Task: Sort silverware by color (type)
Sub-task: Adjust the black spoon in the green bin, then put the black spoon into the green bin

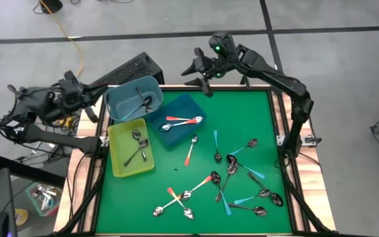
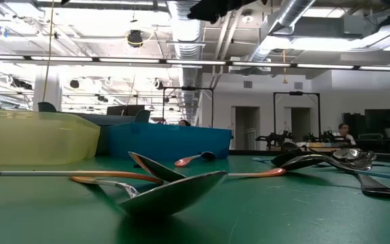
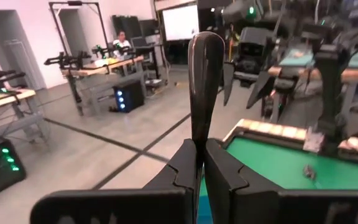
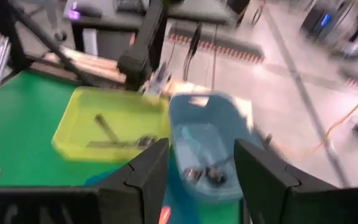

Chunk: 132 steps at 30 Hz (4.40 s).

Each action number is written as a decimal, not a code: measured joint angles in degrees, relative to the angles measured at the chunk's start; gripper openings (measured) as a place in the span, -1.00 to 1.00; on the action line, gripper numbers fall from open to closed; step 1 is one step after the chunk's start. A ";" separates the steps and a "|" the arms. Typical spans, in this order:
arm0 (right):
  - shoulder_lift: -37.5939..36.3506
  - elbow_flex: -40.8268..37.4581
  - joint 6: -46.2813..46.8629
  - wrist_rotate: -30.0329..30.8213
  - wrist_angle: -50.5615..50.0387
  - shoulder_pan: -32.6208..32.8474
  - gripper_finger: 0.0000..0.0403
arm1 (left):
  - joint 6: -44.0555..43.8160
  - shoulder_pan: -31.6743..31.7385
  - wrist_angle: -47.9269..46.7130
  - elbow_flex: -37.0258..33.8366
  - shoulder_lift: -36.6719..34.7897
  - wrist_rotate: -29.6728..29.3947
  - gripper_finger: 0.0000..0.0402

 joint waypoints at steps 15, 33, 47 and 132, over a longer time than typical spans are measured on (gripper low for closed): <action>-0.17 -4.20 4.71 -0.11 11.44 3.28 -0.02 | 0.41 -0.02 -0.38 -3.16 -0.69 4.48 -1.00; -0.17 -4.20 10.61 0.00 1.72 8.73 -0.02 | -44.29 -0.26 -5.68 -25.24 9.53 9.89 -1.00; -0.17 -4.20 7.66 0.02 -6.09 12.25 -0.02 | -77.97 -1.07 -24.21 -29.92 10.50 11.95 -1.00; -0.20 -4.20 5.46 0.00 -11.28 12.09 -0.02 | -31.58 42.36 10.16 -22.64 25.33 22.63 -0.02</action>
